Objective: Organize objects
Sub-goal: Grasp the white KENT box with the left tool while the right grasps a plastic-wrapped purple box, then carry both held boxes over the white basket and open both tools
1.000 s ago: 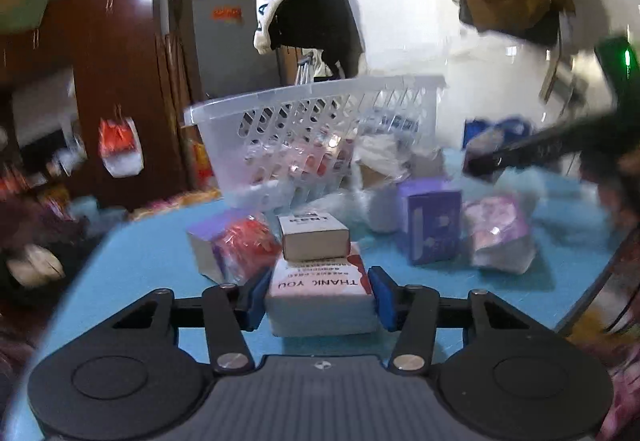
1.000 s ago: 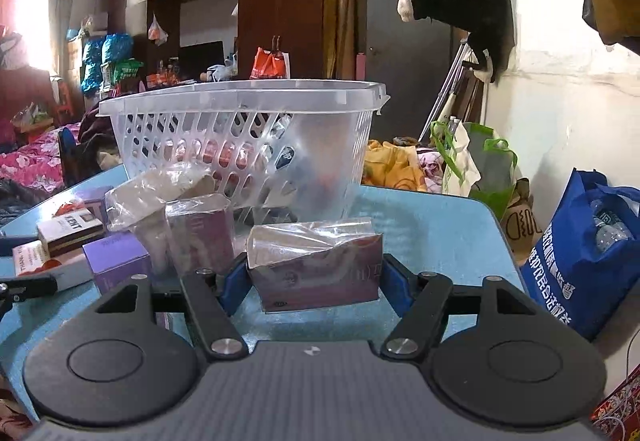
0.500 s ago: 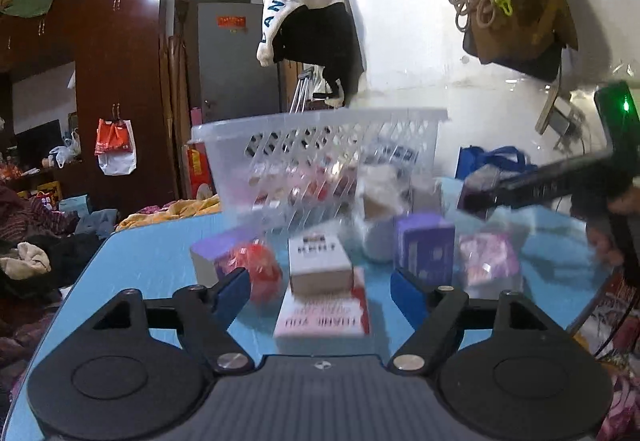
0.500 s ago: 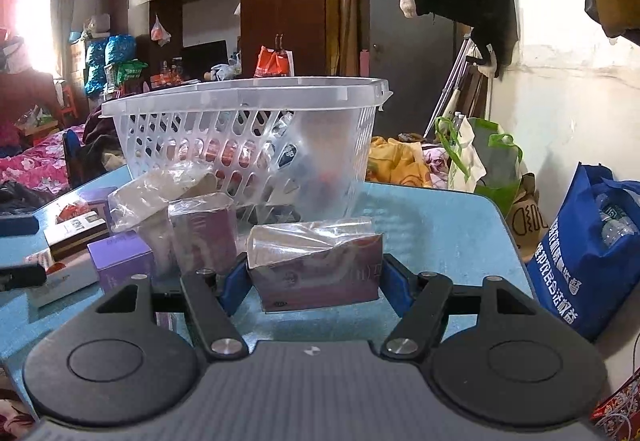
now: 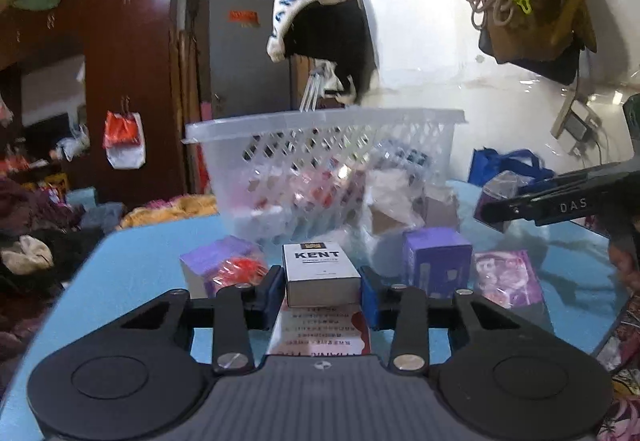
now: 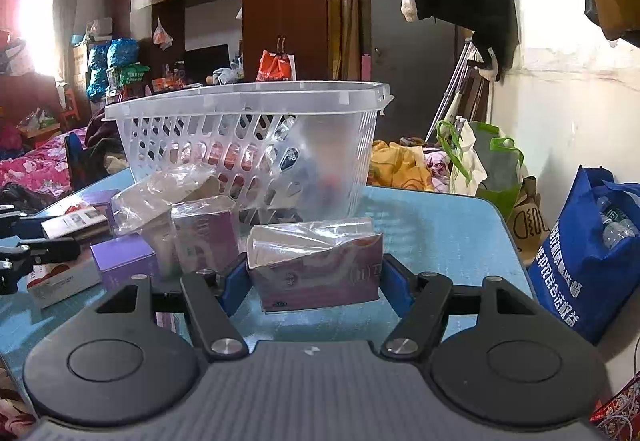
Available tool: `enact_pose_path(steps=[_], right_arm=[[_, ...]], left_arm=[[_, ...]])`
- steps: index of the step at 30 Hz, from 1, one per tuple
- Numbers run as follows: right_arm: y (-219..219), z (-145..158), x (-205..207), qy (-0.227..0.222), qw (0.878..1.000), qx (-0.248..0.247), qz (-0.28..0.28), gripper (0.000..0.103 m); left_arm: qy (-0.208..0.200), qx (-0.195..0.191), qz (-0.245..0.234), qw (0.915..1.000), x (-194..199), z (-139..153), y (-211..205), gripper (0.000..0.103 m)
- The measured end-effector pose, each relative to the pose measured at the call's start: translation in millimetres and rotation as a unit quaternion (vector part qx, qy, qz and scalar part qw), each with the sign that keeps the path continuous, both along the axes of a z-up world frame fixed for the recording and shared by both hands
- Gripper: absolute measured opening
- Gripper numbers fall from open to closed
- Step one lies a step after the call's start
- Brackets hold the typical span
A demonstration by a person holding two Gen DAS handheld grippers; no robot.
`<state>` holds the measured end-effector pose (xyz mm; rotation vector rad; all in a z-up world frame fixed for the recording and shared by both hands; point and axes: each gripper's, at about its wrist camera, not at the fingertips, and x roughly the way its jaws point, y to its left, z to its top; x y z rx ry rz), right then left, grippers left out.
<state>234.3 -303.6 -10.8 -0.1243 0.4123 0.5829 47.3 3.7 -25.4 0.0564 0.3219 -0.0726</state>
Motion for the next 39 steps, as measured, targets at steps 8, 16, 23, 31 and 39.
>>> enact_pose_path(steps=[8, 16, 23, 31, 39], right_arm=[[-2.2, 0.9, -1.9, -0.009, 1.0, 0.007, -0.001, 0.07], [-6.7, 3.5, -8.6, -0.033, 0.999, 0.023, -0.007, 0.07], [9.0, 51.1, -26.5, -0.105, 0.993, 0.045, 0.01, 0.07], [85.0, 115.7, 60.5, -0.074, 0.997, -0.015, -0.004, 0.07], [115.0, 97.7, 106.4, -0.038, 0.998, -0.056, -0.014, 0.09]], left_arm=[[-0.031, -0.017, -0.005, 0.9994, -9.2, 3.9, 9.5, 0.043], [-0.056, -0.017, -0.015, 0.9982, -17.0, 7.7, 9.3, 0.043], [-0.098, -0.023, -0.018, 0.9948, -8.9, 52.2, 20.2, 0.043], [-0.025, -0.054, -0.01, 0.9982, 109.3, 129.5, 24.6, 0.043], [0.051, -0.076, 0.013, 0.9957, 187.1, 115.3, 29.3, 0.07]])
